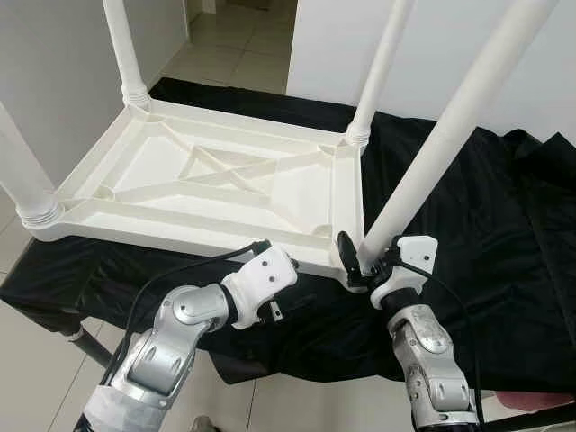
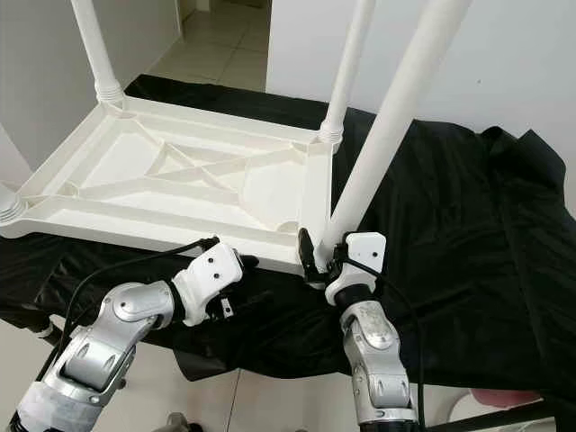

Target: Building children table

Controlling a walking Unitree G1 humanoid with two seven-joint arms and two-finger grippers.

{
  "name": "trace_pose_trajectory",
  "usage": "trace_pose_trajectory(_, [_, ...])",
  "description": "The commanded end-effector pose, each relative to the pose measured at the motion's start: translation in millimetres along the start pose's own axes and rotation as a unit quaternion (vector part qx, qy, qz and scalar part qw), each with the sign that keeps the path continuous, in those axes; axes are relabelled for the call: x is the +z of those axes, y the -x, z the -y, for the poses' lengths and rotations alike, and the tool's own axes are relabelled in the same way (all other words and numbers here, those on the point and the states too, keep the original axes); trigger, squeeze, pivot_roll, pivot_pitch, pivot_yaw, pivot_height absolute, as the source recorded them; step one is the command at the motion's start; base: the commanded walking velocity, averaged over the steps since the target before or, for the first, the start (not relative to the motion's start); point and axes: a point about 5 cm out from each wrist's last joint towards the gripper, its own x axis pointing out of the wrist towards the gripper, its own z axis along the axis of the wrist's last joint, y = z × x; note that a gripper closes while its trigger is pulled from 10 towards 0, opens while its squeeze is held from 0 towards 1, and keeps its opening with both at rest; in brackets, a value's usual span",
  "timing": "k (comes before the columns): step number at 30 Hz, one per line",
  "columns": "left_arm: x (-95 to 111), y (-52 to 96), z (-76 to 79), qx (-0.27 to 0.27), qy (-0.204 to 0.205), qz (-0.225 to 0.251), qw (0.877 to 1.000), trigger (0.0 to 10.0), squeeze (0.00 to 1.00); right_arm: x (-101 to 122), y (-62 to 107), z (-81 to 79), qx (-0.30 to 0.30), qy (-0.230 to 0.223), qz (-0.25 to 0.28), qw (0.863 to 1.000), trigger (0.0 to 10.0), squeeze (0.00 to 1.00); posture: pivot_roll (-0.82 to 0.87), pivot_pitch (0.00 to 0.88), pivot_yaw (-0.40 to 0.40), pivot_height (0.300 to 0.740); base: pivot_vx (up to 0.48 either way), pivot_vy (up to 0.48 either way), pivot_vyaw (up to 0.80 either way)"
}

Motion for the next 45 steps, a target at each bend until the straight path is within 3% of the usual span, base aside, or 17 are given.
trace_pose_trajectory(1, [-0.3,0.9,-4.2,0.041,-0.003,0.000,0.999,10.0,0.00,-3.3,3.3,3.9,0.001,0.002,-0.002,1.000,10.0,0.00,0.05,0.052,-0.094,0.740,0.000,0.000,0.00])
trace_pose_trajectory(5, [-0.8,2.1,-4.5,0.042,-0.003,0.001,0.999,10.0,0.00,-3.9,4.5,8.3,-0.002,-0.004,-0.001,1.000,10.0,0.00,0.05,0.053,-0.091,0.740,0.000,0.000,0.00])
trace_pose_trajectory(12, [1.2,1.5,-11.7,0.078,0.026,0.043,0.996,10.0,0.00,-11.0,2.9,13.2,0.071,0.024,0.001,0.997,10.0,0.00,0.03,0.054,-0.066,0.740,0.000,0.000,0.00])
trace_pose_trajectory(18, [-6.8,1.4,-16.6,0.092,0.021,0.042,0.995,10.0,0.00,-12.6,-2.0,18.4,0.104,0.033,0.004,0.994,10.0,0.00,0.03,0.048,-0.043,0.740,0.000,0.000,0.00])
trace_pose_trajectory(28, [-8.3,1.6,-14.1,0.064,0.003,0.042,0.997,10.0,0.00,-15.5,-14.4,30.1,0.162,0.067,-0.015,0.984,10.0,0.00,0.05,0.061,-0.048,0.740,0.000,0.000,0.00])
trace_pose_trajectory(37, [-8.3,1.6,-14.1,0.064,0.003,0.042,0.997,10.0,0.00,-15.5,-14.4,30.1,0.162,0.067,-0.015,0.984,10.0,0.00,0.05,0.061,-0.048,0.740,0.000,0.000,0.00])
trace_pose_trajectory(41, [-8.9,1.7,-6.1,0.050,-0.002,0.040,0.998,10.0,0.00,-10.7,-23.8,30.3,0.211,0.077,-0.020,0.974,10.0,0.00,0.05,0.073,-0.052,0.740,0.000,0.000,0.00])
trace_pose_trajectory(45, [-9.9,1.6,-5.5,0.047,-0.004,0.040,0.998,10.0,0.00,-11.1,-26.0,31.2,0.221,0.079,-0.020,0.972,10.0,0.00,0.05,0.074,-0.052,0.740,0.000,0.000,0.00])
